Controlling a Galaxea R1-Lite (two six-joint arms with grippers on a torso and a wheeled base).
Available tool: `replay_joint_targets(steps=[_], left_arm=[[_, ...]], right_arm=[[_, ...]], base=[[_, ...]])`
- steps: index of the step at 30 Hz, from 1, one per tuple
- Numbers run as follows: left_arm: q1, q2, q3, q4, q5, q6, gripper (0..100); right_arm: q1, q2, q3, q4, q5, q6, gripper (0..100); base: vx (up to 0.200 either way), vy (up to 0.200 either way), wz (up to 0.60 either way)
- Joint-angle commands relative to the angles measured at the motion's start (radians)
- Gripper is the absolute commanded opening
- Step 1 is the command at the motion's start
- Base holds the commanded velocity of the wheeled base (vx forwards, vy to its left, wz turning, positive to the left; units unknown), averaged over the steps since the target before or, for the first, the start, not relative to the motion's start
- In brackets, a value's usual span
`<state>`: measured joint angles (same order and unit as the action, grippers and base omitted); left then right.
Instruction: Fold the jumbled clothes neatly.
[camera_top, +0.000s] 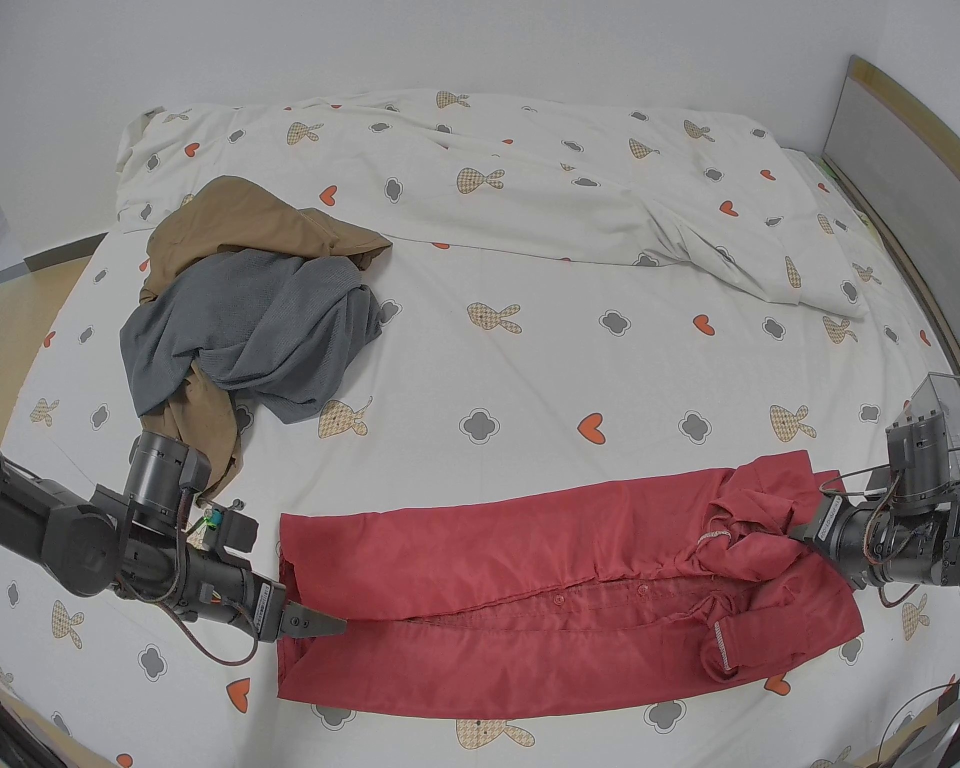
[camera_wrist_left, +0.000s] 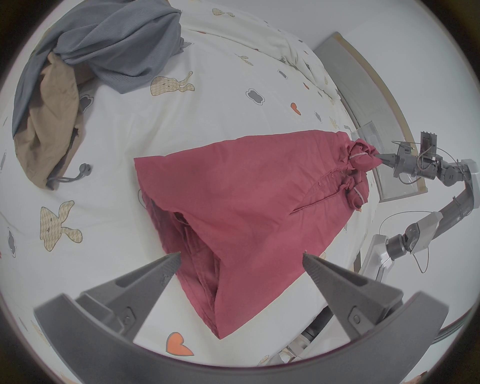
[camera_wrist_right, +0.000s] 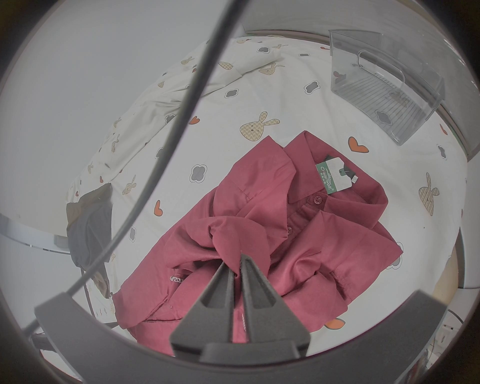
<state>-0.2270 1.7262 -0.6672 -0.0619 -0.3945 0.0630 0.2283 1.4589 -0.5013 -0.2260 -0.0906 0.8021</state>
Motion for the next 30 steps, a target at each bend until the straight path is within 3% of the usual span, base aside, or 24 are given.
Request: replay_joint_targets(steps=[1, 10, 15, 16, 30], left_arm=[[0.028, 0.007, 0.003, -0.007, -0.007, 0.000, 100], [0.064, 0.144, -0.084, -0.072, -0.119, -0.008, 100], [0.067, 0.182, -0.110, -0.104, -0.124, -0.012, 100], [0.067, 0.188, -0.115, -0.105, -0.124, -0.012, 0], [0.121, 0.141, -0.207, -0.105, -0.124, -0.014, 0]], right_arm=[[0.003, 0.003, 0.000, -0.001, 0.000, 0.000, 0], [0.003, 0.000, 0.001, -0.001, 0.000, 0.000, 0], [0.003, 0.001, 0.000, -0.001, 0.000, 0.000, 0], [0.003, 0.001, 0.000, -0.001, 0.000, 0.000, 0], [0.005, 0.003, -0.002, -0.001, 0.000, 0.000, 0]], base=[[0.000, 0.000, 0.00], [0.000, 0.000, 0.00], [0.000, 0.000, 0.00], [0.000, 0.000, 0.00], [0.000, 0.000, 0.00]])
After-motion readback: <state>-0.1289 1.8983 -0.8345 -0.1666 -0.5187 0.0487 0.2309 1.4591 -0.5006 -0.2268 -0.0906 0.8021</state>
